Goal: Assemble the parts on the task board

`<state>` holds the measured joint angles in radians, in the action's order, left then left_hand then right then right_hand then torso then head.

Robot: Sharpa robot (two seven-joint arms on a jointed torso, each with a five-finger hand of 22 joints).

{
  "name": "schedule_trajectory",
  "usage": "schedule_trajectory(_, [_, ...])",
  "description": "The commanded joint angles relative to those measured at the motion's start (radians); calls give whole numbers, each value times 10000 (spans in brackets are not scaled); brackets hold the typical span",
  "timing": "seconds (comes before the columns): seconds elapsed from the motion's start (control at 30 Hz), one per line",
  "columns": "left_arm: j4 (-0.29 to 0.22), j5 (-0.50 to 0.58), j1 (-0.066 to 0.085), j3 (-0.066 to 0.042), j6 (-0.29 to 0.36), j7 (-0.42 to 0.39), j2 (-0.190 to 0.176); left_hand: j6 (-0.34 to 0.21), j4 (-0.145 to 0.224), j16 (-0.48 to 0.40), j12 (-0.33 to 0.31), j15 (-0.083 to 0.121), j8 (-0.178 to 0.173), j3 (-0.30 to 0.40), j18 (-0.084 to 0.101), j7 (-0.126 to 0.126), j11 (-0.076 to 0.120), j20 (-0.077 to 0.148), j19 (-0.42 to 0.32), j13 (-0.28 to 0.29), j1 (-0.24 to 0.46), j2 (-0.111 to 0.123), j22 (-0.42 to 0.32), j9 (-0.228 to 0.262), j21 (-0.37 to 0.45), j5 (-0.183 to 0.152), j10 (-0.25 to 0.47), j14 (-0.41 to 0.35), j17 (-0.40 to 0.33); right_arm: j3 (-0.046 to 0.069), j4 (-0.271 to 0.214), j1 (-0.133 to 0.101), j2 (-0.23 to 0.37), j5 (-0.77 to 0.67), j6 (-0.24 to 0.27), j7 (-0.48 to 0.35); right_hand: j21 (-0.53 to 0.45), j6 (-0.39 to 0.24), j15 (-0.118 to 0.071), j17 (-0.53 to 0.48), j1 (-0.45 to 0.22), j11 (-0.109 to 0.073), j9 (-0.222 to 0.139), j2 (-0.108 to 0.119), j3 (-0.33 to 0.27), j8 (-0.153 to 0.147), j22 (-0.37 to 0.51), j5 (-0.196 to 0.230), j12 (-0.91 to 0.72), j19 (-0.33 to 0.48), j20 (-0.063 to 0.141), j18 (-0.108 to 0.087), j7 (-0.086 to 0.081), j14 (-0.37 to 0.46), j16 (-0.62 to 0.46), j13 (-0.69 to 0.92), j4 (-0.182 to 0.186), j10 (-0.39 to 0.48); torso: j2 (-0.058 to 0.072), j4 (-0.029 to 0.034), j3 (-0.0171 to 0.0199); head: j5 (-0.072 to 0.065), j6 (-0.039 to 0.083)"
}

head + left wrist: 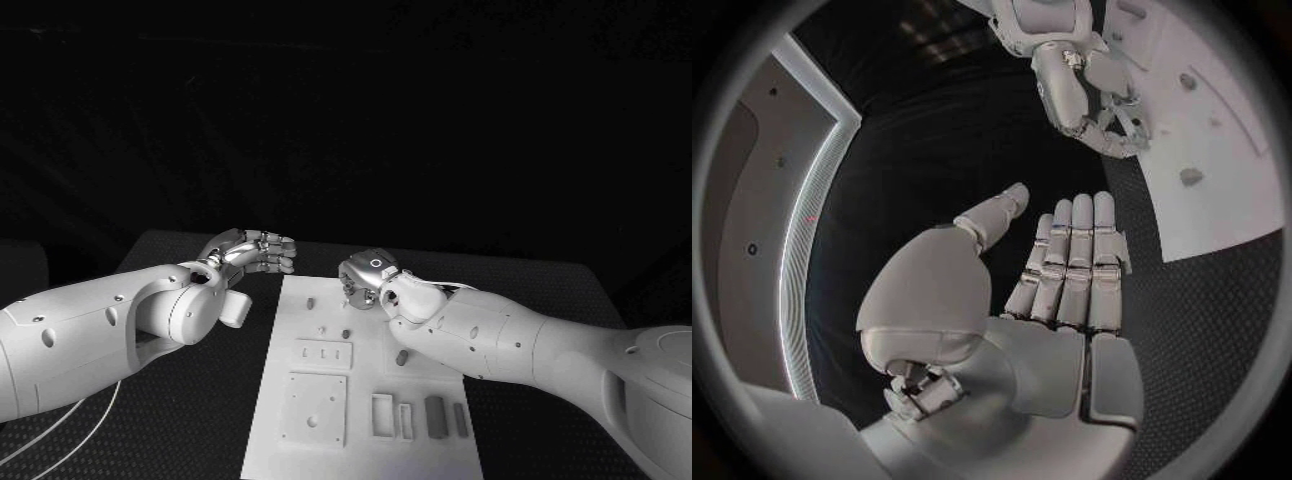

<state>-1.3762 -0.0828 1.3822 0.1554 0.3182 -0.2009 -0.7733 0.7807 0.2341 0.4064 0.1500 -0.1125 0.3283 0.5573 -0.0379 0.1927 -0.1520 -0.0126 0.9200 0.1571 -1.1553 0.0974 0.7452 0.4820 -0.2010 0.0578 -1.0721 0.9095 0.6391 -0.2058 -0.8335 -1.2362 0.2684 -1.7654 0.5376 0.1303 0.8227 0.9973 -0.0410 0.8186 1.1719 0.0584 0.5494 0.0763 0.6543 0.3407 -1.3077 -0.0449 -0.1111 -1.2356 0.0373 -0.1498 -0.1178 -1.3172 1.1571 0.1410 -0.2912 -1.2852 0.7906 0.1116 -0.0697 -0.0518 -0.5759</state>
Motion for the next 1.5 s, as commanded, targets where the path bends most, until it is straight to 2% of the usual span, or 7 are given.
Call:
schedule_trajectory(0.03, [-20, -7, 25, -10, -77, -96, 14, -20, -58, -56, -33, -30, -58, -3, -55, 49, -6, -23, -46, 5, 73, 44, 15, 5, 45, -45, 21, -9, 11, 5, 48, -13, -3, -171, -138, 110, 53, 58, -181, -3, 47, -54, 11, -10, 54, 25, -223, -25, -26, -3, 45, -1120, -3, 124, 53, -4, -4, -349, 8, -6, -5, 5, 13])
schedule_trajectory(0.33, [-25, -7, 34, -10, -69, -94, 11, -22, -61, -63, -38, -30, -60, -4, -55, 51, -6, -23, -46, 6, 75, 46, 18, 6, 48, -45, 21, -9, 18, 4, -2, -13, -42, 150, -146, -33, 25, -155, -82, -84, 11, 48, -26, 152, 105, -109, -197, -25, 151, 104, 4, -1120, -84, 185, -18, -27, -4, -129, 20, -1, -9, -7, 0])
schedule_trajectory(0.67, [-8, -5, 35, -10, -60, -86, 21, -30, -60, -82, -50, -34, -67, -6, -56, 55, -9, -25, -51, 6, 75, 61, 22, 6, 55, -45, 27, -18, 29, 3, 112, -27, -58, 562, 328, -59, -60, -1327, 410, -236, -116, 552, -291, 897, 93, -753, -151, -28, 505, 193, 7, -1120, -590, 186, -51, -368, 44, 1235, 21, -10, -19, 21, -20])
schedule_trajectory(1.03, [36, 10, 36, -9, -78, -104, -24, -53, -86, -122, -78, -39, -84, -17, -56, 66, -17, -30, -56, 8, 103, 81, 32, 7, 69, -46, 40, -30, 56, 2, -168, -118, 156, 711, 611, -67, -206, -1622, 564, -363, -170, 710, -335, 1386, 203, -848, -141, -24, 460, 417, -86, -1120, -715, 404, -140, -543, 113, 1692, 22, -21, -6, 49, 1])
schedule_trajectory(1.2, [25, 18, 37, -9, -128, -137, -111, -54, -86, -128, -81, -39, -85, -17, -57, 65, -17, -30, -57, 9, 102, 85, 34, 8, 71, -46, 40, -31, 60, 27, -950, -310, 727, 1023, 714, -173, -185, -1558, 545, -373, -165, 690, -310, 1396, 238, -790, -153, -24, 421, 382, -85, -1120, -691, 376, -98, -545, 139, 1644, 19, -43, -7, 38, 90])
schedule_trajectory(1.37, [-16, 26, 41, -10, -384, -487, -214, -46, -84, -141, -84, -39, -81, -20, -56, 47, -9, -33, -62, 13, 100, 106, 37, 13, 78, -46, 32, -32, 72, 370, -2087, -477, 1586, 1478, 628, -337, -106, -1248, 402, -382, -187, 540, -208, 1318, 227, -568, -186, -23, 194, 286, -45, -1120, -559, 287, 5, -423, 147, 1179, 17, -97, -3, 28, 166])
schedule_trajectory(1.5, [-5, -11, 41, -12, -485, -642, -245, -30, -75, -174, -99, -27, -72, 10, -56, -45, 33, -29, -62, 21, 54, 73, 47, 25, 91, -41, 22, -33, 104, 478, -2836, -710, 2375, 1790, 233, -492, -62, -1048, 232, -399, -258, 366, -99, 1277, 152, -404, -201, -24, -23, 269, -27, -1120, -455, 271, 55, -239, 134, 751, 19, -203, 17, 50, 259])
